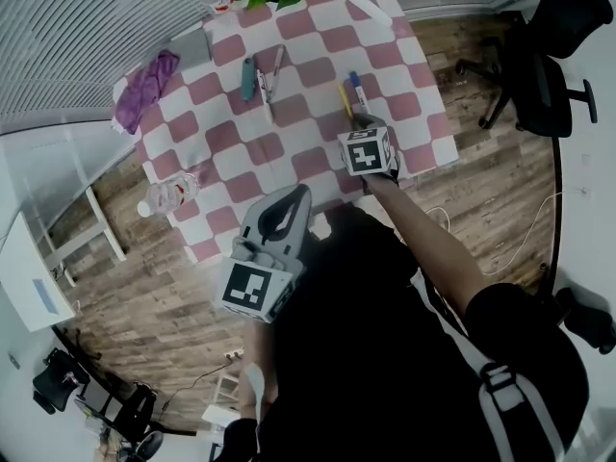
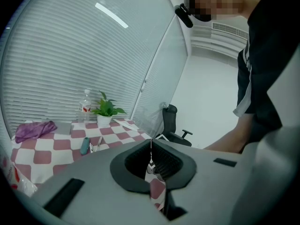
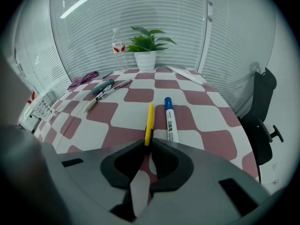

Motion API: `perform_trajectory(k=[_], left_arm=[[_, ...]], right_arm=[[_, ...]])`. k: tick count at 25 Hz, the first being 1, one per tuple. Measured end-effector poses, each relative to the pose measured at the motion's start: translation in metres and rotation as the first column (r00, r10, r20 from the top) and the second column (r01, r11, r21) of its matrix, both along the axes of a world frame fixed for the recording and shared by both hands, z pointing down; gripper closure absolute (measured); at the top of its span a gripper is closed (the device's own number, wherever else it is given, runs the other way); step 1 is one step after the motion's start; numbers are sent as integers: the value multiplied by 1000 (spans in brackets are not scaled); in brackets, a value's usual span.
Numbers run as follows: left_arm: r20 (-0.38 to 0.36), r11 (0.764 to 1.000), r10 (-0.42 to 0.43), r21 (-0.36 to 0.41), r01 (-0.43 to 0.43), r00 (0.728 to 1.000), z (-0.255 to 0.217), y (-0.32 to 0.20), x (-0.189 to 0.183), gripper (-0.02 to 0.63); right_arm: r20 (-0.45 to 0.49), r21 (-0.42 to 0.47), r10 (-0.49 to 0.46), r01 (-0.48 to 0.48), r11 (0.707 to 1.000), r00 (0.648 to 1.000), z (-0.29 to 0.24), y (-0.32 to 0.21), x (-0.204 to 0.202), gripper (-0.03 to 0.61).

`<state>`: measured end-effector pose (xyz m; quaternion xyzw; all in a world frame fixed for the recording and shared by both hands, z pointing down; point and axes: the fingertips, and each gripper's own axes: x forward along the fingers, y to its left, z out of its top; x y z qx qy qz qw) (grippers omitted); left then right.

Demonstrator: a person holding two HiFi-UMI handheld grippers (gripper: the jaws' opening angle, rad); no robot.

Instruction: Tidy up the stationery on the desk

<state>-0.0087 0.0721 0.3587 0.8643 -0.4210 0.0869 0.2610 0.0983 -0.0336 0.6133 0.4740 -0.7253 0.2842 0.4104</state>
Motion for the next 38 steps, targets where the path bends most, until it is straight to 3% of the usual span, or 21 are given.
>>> perform_trajectory(k=[6,11,15,19,25,38], left_arm=[[49,1000,-13,-20,14,999,6,8,2,580],[13,999,-32,3,32,999,1,10,8,580],[69,999,-36,-20,37,997,5,13,5,580],[16,999,-49,13,49,999,-3,14,10,580],[12,998,-58,24,58,998,-5,15,9,580],[13,993,-117,9,117,993,-5,18,-37,580]], right_arm=[[23,-4,19,-19,1000,1000,0,1,4,513],[25,0,30,-30,1000,999,0,3,7,512],[11,4,-1,1,1000,1000,-1,4,7,495],[-1,23,-26,26,999,1000,-7,6,6,486],[24,51,-31,30,998,999,-22,4,-1,486],[142,86,-17,5,996,990,-34,-22,-84,479]])
